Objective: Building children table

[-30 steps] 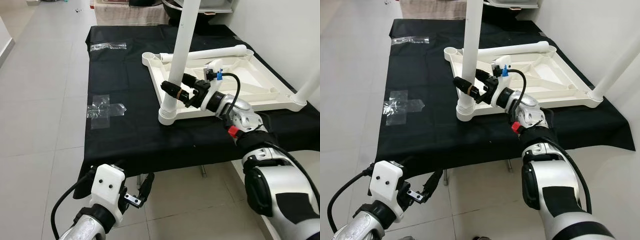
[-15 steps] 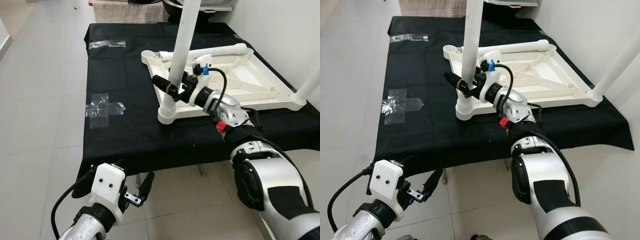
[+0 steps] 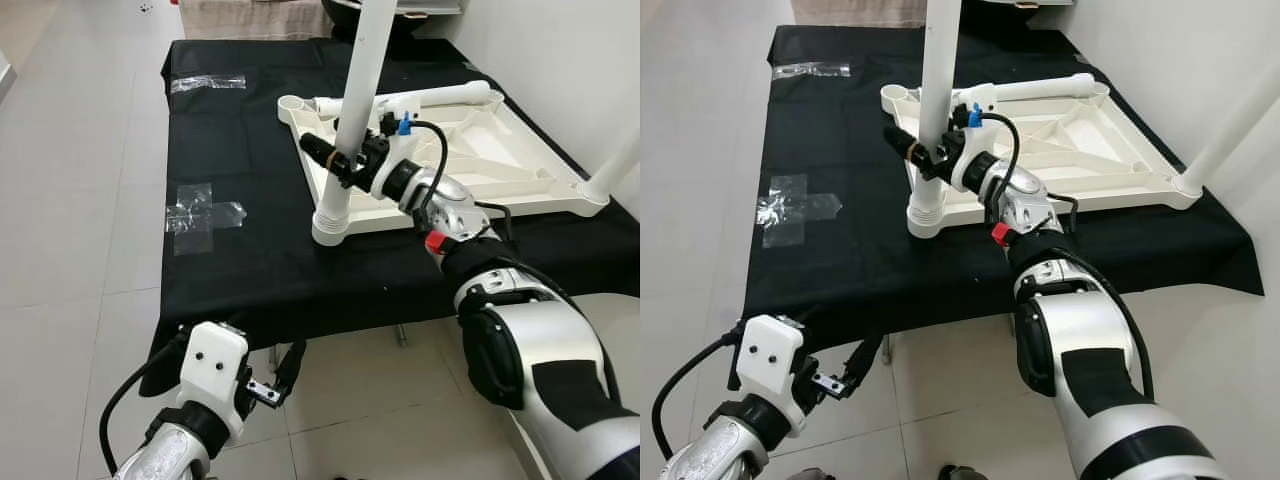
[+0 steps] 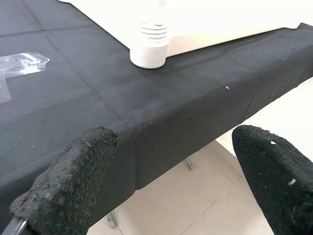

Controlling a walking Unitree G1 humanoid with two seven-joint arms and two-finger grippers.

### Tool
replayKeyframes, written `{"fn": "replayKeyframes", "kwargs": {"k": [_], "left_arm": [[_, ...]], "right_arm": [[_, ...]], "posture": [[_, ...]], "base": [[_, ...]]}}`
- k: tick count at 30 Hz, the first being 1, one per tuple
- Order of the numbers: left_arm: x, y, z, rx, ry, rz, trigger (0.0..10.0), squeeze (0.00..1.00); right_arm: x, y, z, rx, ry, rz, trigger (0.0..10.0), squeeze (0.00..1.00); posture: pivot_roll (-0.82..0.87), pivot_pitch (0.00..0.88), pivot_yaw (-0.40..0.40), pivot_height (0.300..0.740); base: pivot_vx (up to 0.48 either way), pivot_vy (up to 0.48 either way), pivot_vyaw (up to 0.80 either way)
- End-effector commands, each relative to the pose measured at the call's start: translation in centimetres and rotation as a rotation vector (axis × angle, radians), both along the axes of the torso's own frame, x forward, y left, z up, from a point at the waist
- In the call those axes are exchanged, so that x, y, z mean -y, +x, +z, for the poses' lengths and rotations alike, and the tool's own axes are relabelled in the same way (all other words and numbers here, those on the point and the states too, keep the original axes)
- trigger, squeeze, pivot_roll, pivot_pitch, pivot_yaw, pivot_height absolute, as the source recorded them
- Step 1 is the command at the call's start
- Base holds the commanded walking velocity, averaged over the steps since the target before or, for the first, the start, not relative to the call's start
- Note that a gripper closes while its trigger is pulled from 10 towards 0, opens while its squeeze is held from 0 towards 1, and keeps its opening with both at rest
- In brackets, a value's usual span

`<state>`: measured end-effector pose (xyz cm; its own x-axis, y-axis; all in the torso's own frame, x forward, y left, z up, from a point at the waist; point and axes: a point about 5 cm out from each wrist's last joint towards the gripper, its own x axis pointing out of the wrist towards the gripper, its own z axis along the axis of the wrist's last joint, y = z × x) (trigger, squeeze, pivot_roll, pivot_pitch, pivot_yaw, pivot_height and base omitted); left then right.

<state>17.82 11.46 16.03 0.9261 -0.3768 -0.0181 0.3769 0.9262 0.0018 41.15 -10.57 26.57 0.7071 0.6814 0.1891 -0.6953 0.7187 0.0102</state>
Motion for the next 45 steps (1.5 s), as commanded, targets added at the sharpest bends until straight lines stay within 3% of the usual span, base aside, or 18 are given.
{"fn": "replayKeyframes", "kwargs": {"k": [1,10,16,18,20,21,23,24,25,29,32,38,41,42,43,44,45], "left_arm": [[0.1,0.0,-0.4,-0.018,0.009,0.0,10.0,0.0],[0.2,0.3,-0.5,-0.022,-0.006,0.007,10.0,0.0],[-0.5,1.6,0.1,0.017,0.005,0.043,10.0,0.0],[-0.7,1.7,0.2,0.022,0.007,0.048,10.0,0.0],[-0.9,1.7,0.1,0.021,0.017,0.053,10.0,0.0],[-0.9,1.7,0.1,0.021,0.017,0.053,10.0,0.0],[-0.9,1.6,-0.2,0.014,0.023,0.048,10.0,0.0],[-0.9,1.6,-0.2,0.014,0.023,0.048,10.0,0.0],[-0.8,1.6,-0.2,0.012,0.024,0.044,10.0,0.0],[-0.7,1.6,-0.3,0.011,0.023,0.043,10.0,0.0],[-0.4,1.5,-0.3,0.013,0.017,0.035,10.0,0.0],[-0.2,1.3,-0.5,0.007,0.018,0.034,10.0,0.0],[-0.1,1.1,-0.6,0.002,0.014,0.03,10.0,0.0],[-0.1,1.0,-0.7,-0.001,0.015,0.028,10.0,0.0],[-0.1,1.0,-0.7,-0.001,0.015,0.028,10.0,0.0],[0.0,1.0,-0.8,-0.003,0.013,0.025,10.0,0.0],[0.0,1.0,-0.8,-0.004,0.011,0.023,10.0,0.0]], "right_arm": [[-0.3,0.0,0.1,0.011,-0.01,0.0,0.0,0.0],[-1.0,-0.1,-0.6,0.008,-0.007,0.012,0.0,0.0],[-0.8,0.0,-1.0,0.021,-0.024,-0.101,0.0,0.0],[-0.6,0.2,-1.3,0.005,-0.017,-0.159,0.0,0.0],[0.0,0.4,-2.0,-0.016,-0.014,-0.333,0.0,0.0],[0.0,0.4,-2.0,-0.016,-0.014,-0.333,0.0,0.0],[0.9,0.3,-3.2,-0.062,0.008,-0.594,0.0,0.0],[0.9,0.3,-3.2,-0.062,0.008,-0.594,0.0,0.0],[1.0,0.0,-3.8,-0.083,0.021,-0.714,0.0,0.0],[1.0,-0.3,-4.2,-0.096,0.03,-0.786,0.0,0.0],[-1.5,-2.4,-5.1,-0.147,0.114,-1.025,0.0,0.0],[-4.2,-3.4,-5.7,-0.239,0.149,-1.159,0.0,0.0],[-5.1,-3.6,-5.7,-0.265,0.172,-1.162,0.0,0.0],[-5.4,-3.8,-5.4,-0.255,0.178,-1.146,8.7,0.0],[-5.4,-3.8,-5.4,-0.255,0.178,-1.146,8.7,0.0],[-5.6,-3.8,-5.2,-0.245,0.181,-1.121,10.0,0.0],[-5.8,-3.9,-5.0,-0.226,0.169,-1.097,10.0,0.0]], "posture": [[0.15,0.191,-0.13,0.74],[0.14,0.187,-0.129,0.74],[0.14,0.193,-0.129,0.74],[0.14,0.19,-0.129,0.74],[0.14,0.19,-0.127,0.74],[0.14,0.19,-0.127,0.74],[0.14,0.181,-0.125,0.74],[0.14,0.181,-0.125,0.74],[0.14,0.179,-0.125,0.74],[0.14,0.178,-0.127,0.74],[0.14,0.156,-0.132,0.74],[0.15,0.15,-0.134,0.74],[0.15,0.142,-0.138,0.74],[0.16,0.141,-0.137,0.74],[0.16,0.141,-0.137,0.74],[0.16,0.141,-0.14,0.74],[0.15,0.139,-0.138,0.74]], "base": [[0.0,0.0,0.0],[0.0,0.0,0.0],[0.0,0.0,0.0],[0.0,0.0,0.0],[0.0,0.0,0.0],[0.0,0.0,0.0],[0.0,0.0,0.0],[0.0,0.0,0.0],[0.0,0.0,0.0],[0.0,0.0,0.0],[0.0,0.0,0.0],[0.0,0.0,0.0],[0.0,0.0,0.0],[0.0,0.0,0.0],[0.0,0.0,0.0],[0.0,0.0,0.0],[0.0,0.0,0.0]]}}
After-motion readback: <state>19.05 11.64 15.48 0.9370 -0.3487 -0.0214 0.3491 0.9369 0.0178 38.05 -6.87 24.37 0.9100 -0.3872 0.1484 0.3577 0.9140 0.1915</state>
